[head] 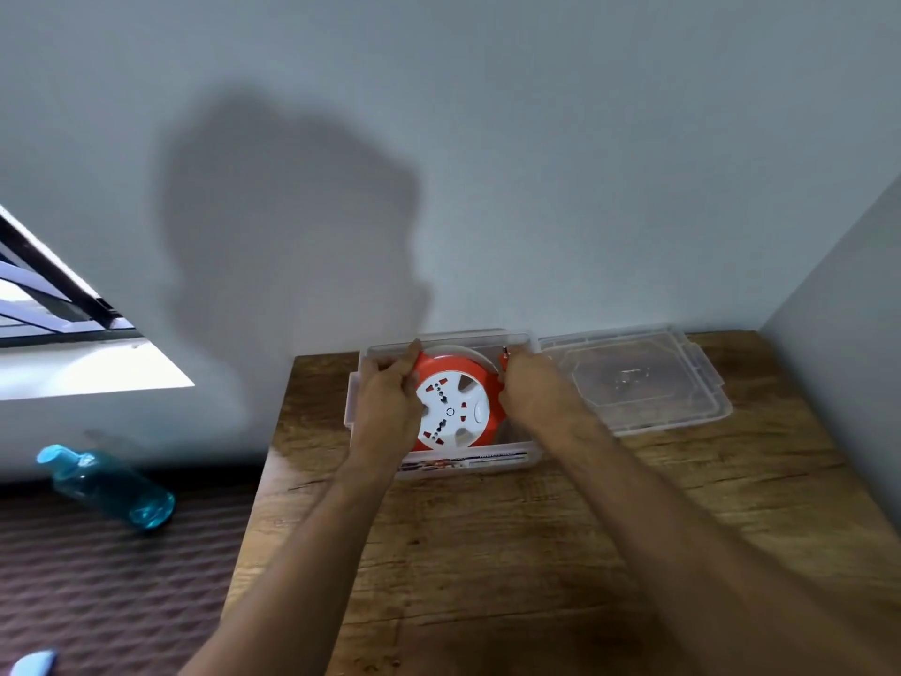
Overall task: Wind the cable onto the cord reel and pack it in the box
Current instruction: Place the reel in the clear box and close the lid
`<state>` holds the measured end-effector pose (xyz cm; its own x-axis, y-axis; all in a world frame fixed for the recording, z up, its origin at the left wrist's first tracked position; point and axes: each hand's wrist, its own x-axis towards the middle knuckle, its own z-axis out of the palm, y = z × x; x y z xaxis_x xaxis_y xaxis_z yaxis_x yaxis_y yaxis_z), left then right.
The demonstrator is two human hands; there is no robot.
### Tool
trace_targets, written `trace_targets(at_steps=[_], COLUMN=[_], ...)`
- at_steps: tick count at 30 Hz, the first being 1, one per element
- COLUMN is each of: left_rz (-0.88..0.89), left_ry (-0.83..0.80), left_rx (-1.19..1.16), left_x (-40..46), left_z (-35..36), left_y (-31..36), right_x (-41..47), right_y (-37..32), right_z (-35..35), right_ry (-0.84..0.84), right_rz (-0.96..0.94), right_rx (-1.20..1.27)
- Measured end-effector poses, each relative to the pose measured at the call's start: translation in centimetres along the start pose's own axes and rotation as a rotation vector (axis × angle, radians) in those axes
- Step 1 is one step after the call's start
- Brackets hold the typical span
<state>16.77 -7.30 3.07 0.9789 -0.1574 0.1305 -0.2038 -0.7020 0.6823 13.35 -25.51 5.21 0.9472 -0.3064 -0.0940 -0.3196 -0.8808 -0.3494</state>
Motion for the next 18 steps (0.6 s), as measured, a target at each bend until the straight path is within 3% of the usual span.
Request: trace_targets(at_steps=[10,18], left_rz=[0.034,0.129], left_ry=[-0.048,0.185], left_rx=[0.174,0.131], left_x=[-1.5,-4.8], left_z=[0.2,-0.7], left_y=[1.1,2.0], right_x=[-1.5,-3.9], right_y=[-0.8,1.3], right_z=[1.0,0.5], right_ry=[0.028,0.43], right_rz=[-0.018,-0.092], right_rx=[-0.088,0.273])
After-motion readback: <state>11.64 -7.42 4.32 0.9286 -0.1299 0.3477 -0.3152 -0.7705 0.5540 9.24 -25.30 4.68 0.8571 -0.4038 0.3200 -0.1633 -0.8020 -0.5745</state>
